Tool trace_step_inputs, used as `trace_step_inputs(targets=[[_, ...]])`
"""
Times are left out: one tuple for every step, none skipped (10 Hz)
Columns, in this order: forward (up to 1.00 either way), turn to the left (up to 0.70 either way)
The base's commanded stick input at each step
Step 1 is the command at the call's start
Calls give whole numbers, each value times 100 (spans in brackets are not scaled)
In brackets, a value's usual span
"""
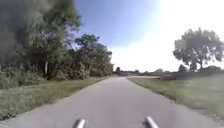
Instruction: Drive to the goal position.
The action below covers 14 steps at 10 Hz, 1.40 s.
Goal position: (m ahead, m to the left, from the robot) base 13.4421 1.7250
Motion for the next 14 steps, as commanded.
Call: trace_step_inputs(targets=[[70,0],[70,0],[70,0],[70,0],[70,0],[70,0],[70,0],[70,0],[70,0],[70,0],[70,0],[70,0],[70,0],[70,0]])
